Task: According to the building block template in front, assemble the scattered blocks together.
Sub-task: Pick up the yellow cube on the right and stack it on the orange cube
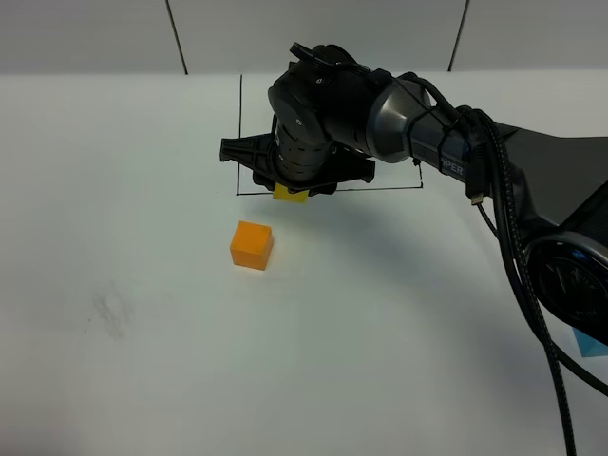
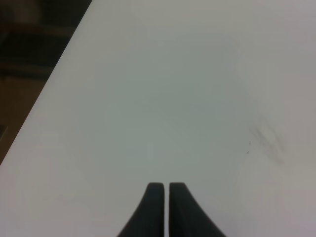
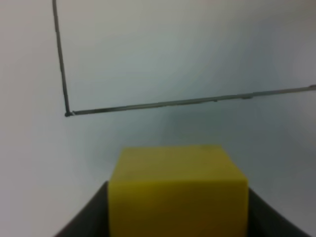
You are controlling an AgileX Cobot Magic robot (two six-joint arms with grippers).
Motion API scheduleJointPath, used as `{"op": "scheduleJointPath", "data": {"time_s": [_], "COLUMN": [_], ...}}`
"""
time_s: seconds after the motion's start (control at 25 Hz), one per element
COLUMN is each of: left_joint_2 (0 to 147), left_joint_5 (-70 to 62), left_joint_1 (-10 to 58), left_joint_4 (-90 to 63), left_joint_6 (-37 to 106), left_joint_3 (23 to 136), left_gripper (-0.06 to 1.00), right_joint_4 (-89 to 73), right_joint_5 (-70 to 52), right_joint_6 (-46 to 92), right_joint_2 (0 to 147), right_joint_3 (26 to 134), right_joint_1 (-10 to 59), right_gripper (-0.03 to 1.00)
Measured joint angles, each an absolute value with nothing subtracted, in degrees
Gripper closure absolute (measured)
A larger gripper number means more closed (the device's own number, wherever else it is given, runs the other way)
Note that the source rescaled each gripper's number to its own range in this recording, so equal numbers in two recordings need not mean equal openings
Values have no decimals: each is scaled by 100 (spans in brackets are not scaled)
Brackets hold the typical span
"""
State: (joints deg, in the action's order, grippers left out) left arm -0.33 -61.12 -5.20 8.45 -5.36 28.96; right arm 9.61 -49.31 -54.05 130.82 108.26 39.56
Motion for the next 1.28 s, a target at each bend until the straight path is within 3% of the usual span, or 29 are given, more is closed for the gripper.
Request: {"op": "scheduleJointPath", "data": {"time_s": [0.4,1.28], "left_joint_2": [-33,-33], "left_joint_5": [-6106,-6106], "left_joint_1": [-520,-520], "left_joint_4": [845,845], "left_joint_6": [-536,-536], "left_joint_3": [2896,2896], "left_gripper": [94,94], "right_joint_4": [1832,1655], "right_joint_5": [-5001,-5624], "right_joint_6": [-6298,-5983], "right_joint_2": [13082,13981], "right_joint_3": [10826,12088], "right_joint_1": [4012,4529], "right_gripper": [50,50]}}
